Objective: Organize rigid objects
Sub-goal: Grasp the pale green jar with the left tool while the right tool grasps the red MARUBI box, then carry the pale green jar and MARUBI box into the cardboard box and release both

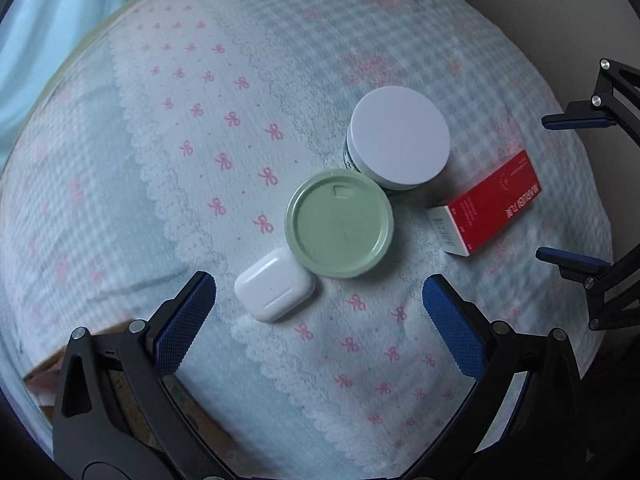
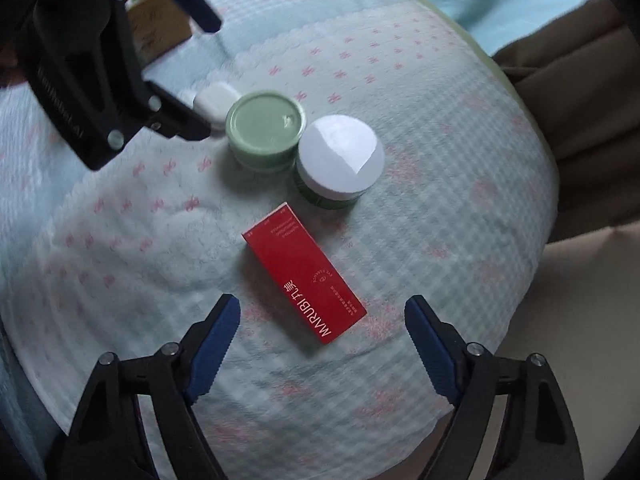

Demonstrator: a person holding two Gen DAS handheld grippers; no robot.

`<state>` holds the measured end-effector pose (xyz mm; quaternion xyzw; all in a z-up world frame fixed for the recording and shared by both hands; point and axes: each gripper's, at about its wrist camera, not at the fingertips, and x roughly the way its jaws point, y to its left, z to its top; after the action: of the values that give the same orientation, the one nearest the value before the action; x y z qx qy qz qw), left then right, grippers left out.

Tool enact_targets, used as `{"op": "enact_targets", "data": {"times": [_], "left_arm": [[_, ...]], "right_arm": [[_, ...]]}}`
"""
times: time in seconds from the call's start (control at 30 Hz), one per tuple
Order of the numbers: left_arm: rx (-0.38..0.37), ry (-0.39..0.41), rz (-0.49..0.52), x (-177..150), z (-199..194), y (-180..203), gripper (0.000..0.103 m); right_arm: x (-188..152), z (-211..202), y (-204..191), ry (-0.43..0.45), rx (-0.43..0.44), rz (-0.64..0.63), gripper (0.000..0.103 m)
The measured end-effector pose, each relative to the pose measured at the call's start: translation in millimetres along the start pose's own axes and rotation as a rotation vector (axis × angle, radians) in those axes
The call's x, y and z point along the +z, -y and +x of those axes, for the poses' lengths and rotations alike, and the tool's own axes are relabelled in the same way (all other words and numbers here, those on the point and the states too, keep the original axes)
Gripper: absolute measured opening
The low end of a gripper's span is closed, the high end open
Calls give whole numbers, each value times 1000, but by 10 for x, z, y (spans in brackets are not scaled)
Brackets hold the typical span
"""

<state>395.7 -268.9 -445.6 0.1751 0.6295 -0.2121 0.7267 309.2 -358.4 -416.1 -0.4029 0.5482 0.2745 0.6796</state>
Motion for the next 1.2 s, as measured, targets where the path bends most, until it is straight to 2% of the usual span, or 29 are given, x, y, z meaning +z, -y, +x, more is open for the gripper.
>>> {"op": "enact_targets", "data": {"times": [0.23, 0.33, 0.4, 0.47, 0.5, 0.53, 0.63, 0.77, 1.03, 1.2], "left_arm": [[16, -76, 50, 140, 507, 30, 103], [16, -81, 54, 190, 614, 27, 103], [3, -78, 49, 220, 661, 16, 103], [-6, -79, 51, 255, 712, 17, 97], [-22, -83, 52, 272, 733, 12, 83], [-59, -90, 49, 317, 761, 25, 70], [-70, -85, 52, 316, 795, 66, 68], [-83, -63, 43, 277, 782, 46, 68], [-80, -35, 24, 153, 527, 10, 68], [-90, -12, -26, 2, 226, -74, 68]], "right_arm": [[112, 502, -241, -94, 21, -265, 76], [130, 603, -259, -98, 36, -304, 76], [152, 657, -235, -106, 55, -299, 70], [176, 715, -209, -124, 84, -288, 63], [185, 737, -207, -129, 90, -287, 57], [191, 747, -208, -127, 90, -289, 57], [219, 756, -200, -118, 87, -285, 45], [248, 755, -181, -111, 92, -284, 43], [177, 632, -127, -104, 113, -139, 39], [126, 423, 83, -79, 164, 94, 37]]}}
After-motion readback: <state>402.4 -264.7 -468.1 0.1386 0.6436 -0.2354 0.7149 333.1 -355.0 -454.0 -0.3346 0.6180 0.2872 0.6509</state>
